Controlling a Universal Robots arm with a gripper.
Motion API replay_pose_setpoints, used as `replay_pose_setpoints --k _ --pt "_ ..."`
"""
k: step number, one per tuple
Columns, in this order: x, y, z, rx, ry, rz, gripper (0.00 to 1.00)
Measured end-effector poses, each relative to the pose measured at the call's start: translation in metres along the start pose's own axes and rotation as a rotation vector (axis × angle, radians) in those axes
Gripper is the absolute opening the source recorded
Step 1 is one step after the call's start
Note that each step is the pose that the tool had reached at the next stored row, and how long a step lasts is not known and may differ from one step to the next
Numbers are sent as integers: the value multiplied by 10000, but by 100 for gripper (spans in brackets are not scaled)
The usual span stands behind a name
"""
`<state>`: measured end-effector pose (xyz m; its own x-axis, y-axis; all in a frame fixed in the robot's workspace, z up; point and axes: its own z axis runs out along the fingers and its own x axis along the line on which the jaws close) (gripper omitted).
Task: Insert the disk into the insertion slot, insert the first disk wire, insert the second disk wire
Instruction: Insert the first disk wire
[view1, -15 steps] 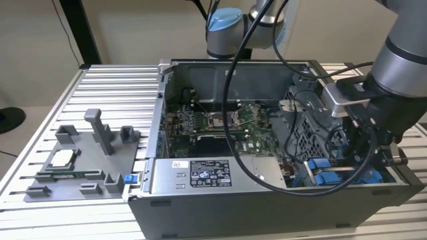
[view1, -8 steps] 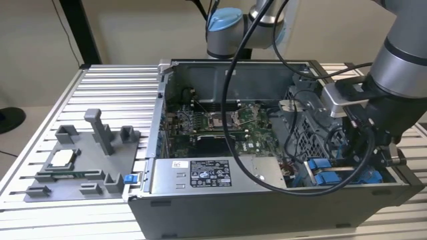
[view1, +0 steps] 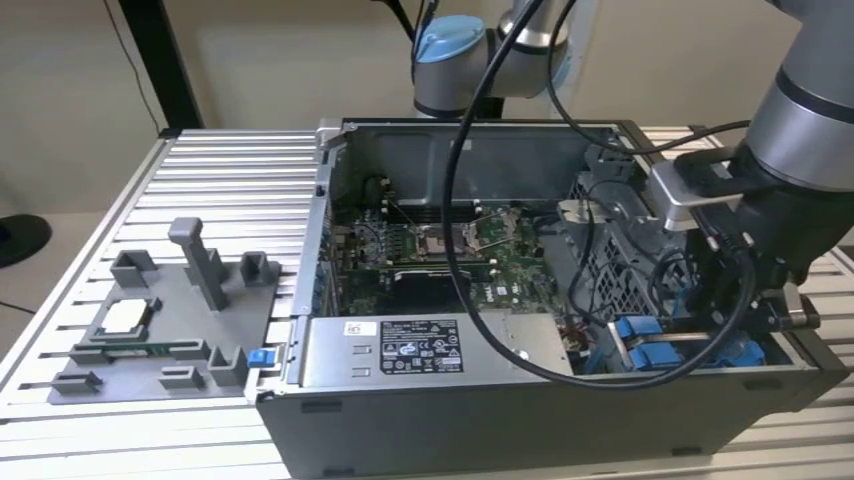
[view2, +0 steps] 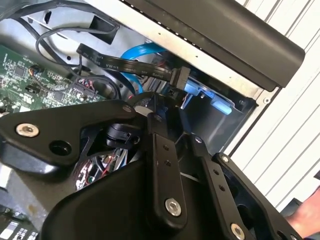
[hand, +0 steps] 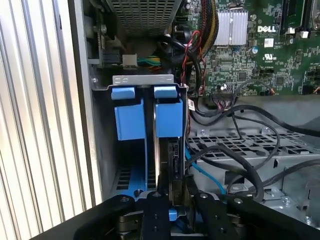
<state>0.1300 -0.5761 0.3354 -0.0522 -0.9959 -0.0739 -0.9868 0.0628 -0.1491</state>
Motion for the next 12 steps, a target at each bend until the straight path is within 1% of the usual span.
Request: replay_pose_setpoints --k 4,6,8,10,12 --pt "-3 -6 -43 -5 -15 5 100" --pt "-4 -12 -45 -11 -22 5 100" --pt "-5 -37 -42 -46 -18 7 100" --pt "-7 -69 -33 -161 -12 8 100" --pt "-7 -90 -22 -330 -2 17 100"
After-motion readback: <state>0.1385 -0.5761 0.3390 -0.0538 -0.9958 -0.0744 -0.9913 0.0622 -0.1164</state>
